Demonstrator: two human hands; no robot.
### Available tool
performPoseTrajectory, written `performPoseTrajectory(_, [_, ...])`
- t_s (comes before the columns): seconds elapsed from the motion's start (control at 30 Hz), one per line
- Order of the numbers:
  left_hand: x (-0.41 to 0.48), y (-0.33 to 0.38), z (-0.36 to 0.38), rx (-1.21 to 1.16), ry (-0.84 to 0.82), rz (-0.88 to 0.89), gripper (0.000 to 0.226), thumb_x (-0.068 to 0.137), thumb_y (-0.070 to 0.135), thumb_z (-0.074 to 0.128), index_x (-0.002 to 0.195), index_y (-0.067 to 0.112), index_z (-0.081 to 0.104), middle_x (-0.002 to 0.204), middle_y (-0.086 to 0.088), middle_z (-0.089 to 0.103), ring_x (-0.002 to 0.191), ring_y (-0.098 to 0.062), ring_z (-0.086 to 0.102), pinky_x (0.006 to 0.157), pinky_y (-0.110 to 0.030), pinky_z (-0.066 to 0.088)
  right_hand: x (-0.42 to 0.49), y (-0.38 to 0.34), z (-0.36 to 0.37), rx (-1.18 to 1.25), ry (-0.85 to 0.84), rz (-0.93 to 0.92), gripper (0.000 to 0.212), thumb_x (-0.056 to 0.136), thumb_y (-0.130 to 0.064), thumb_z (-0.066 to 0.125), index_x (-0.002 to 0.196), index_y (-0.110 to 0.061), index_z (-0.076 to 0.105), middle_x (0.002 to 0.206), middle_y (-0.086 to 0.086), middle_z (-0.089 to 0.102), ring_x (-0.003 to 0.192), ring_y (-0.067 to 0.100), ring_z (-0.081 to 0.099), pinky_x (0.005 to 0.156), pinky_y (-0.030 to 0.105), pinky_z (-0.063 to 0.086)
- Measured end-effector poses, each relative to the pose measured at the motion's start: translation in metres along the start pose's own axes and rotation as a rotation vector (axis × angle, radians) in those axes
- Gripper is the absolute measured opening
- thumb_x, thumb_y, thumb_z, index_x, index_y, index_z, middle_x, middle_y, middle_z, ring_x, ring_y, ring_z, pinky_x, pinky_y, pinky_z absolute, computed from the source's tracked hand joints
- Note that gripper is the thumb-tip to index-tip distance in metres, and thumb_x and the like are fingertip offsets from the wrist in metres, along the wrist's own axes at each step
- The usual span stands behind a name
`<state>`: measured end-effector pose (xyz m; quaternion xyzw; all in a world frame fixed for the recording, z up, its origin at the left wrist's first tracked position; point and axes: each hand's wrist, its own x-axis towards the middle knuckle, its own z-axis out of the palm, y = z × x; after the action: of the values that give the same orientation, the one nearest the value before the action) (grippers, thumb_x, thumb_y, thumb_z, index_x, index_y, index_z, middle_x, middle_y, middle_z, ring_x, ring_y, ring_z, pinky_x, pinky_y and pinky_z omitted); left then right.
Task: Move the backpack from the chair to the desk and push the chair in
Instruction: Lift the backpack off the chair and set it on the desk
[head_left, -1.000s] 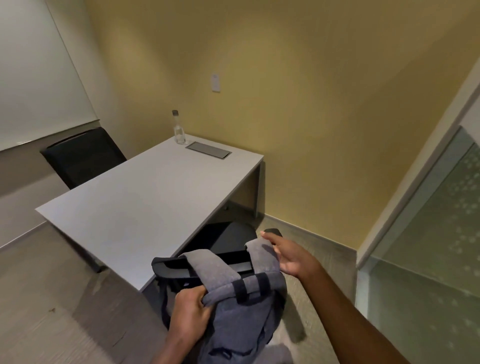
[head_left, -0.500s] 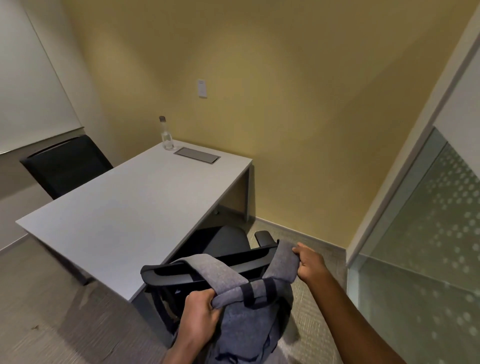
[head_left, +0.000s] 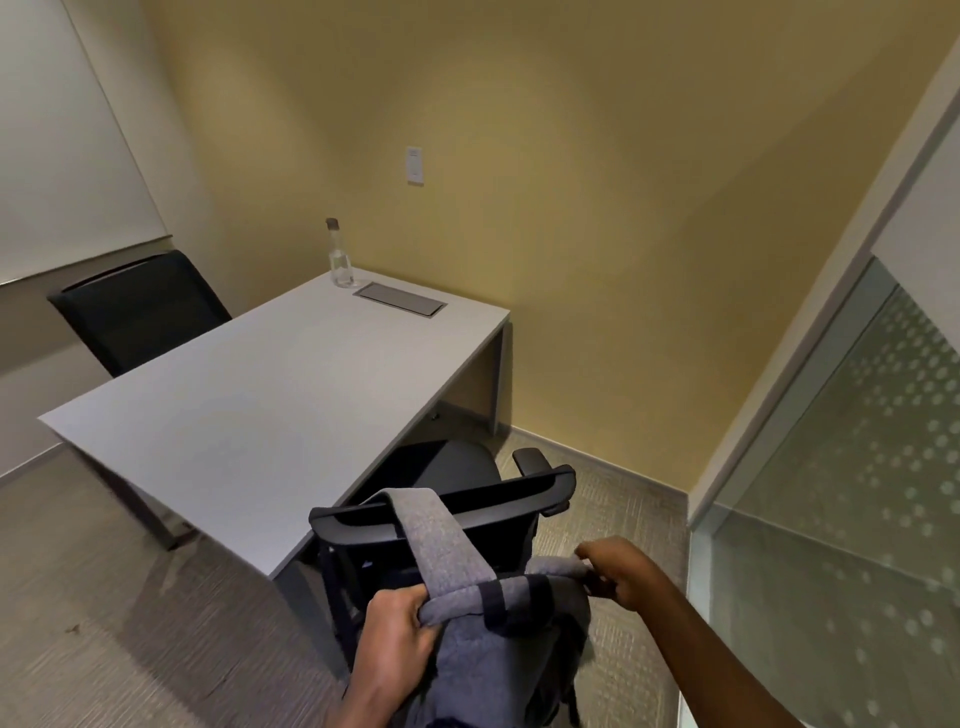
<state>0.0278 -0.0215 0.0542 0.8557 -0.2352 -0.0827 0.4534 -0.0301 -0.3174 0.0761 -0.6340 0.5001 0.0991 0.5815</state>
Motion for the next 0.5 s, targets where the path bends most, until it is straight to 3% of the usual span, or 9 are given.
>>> performPoseTrajectory(0.07, [-0.005, -0.004, -0.005, 0.000, -0.001, -0.002, 0.021, 0.085, 0.011, 0.074, 0.065, 0.012, 0.069, 0.060, 0.000, 0.071, 0.054, 0.002, 0.056, 0.050, -0.034, 0.048, -0.009, -0.009, 0.008, -0.097, 0.054, -0.141, 0.014, 0.100, 0.002, 0.058, 0.097, 0.010, 0.070, 0.078, 0.023, 0.066, 0.071, 0.030, 0.064, 0.071, 0.044, 0.058])
performPoseTrajectory(0.13, [-0.010, -0.008, -0.010, -0.005, -0.018, 0.004, 0.021, 0.086, 0.015, 0.070, 0.065, 0.012, 0.066, 0.060, 0.000, 0.071, 0.055, 0.002, 0.054, 0.050, -0.034, 0.046, -0.023, -0.023, 0.026, -0.148, 0.087, -0.347, 0.022, 0.100, -0.002, 0.058, 0.091, 0.006, 0.076, 0.083, 0.025, 0.073, 0.072, 0.025, 0.065, 0.072, 0.040, 0.054])
performPoseTrajectory(0.23, [-0.014, -0.014, -0.017, 0.016, -0.038, 0.002, 0.026, 0.088, 0.017, 0.068, 0.062, 0.016, 0.065, 0.058, 0.004, 0.070, 0.055, 0.001, 0.052, 0.051, -0.036, 0.044, -0.049, -0.051, 0.075, -0.198, 0.008, -0.603, 0.024, 0.102, -0.014, 0.061, 0.088, -0.007, 0.080, 0.089, 0.017, 0.080, 0.075, 0.019, 0.069, 0.075, 0.036, 0.055])
performPoseTrajectory(0.27, [-0.015, -0.015, -0.020, 0.027, -0.031, 0.017, 0.029, 0.086, 0.019, 0.067, 0.058, 0.023, 0.063, 0.054, 0.011, 0.066, 0.053, 0.004, 0.051, 0.047, -0.029, 0.040, -0.054, -0.061, 0.093, -0.227, -0.028, -0.650, 0.021, 0.101, -0.018, 0.063, 0.092, -0.010, 0.080, 0.091, 0.014, 0.080, 0.080, 0.021, 0.073, 0.079, 0.038, 0.058])
performPoseTrajectory(0.37, [-0.016, -0.019, -0.029, 0.090, -0.017, 0.058, 0.040, 0.082, 0.020, 0.066, 0.052, 0.041, 0.053, 0.050, 0.028, 0.056, 0.051, 0.010, 0.052, 0.048, -0.011, 0.029, -0.058, -0.080, 0.139, -0.292, -0.091, -0.670, 0.022, 0.100, -0.023, 0.068, 0.114, -0.010, 0.078, 0.109, 0.012, 0.079, 0.103, 0.029, 0.076, 0.093, 0.044, 0.063])
performPoseTrajectory(0.43, [-0.017, -0.024, -0.035, 0.106, -0.014, 0.055, 0.037, 0.083, 0.018, 0.066, 0.054, 0.039, 0.056, 0.053, 0.025, 0.061, 0.053, 0.006, 0.059, 0.047, -0.014, 0.032, -0.055, -0.085, 0.159, -0.292, -0.086, -0.658, 0.027, 0.099, -0.020, 0.071, 0.122, -0.007, 0.076, 0.116, 0.012, 0.076, 0.107, 0.026, 0.072, 0.095, 0.041, 0.063])
performPoseTrajectory(0.5, [-0.018, -0.028, -0.042, 0.111, -0.015, 0.032, 0.023, 0.083, 0.021, 0.064, 0.060, 0.024, 0.062, 0.058, 0.012, 0.069, 0.058, -0.005, 0.068, 0.048, -0.029, 0.041, -0.052, -0.087, 0.173, -0.241, -0.048, -0.650, 0.027, 0.096, -0.013, 0.075, 0.121, -0.005, 0.077, 0.115, 0.011, 0.076, 0.101, 0.020, 0.070, 0.089, 0.033, 0.060])
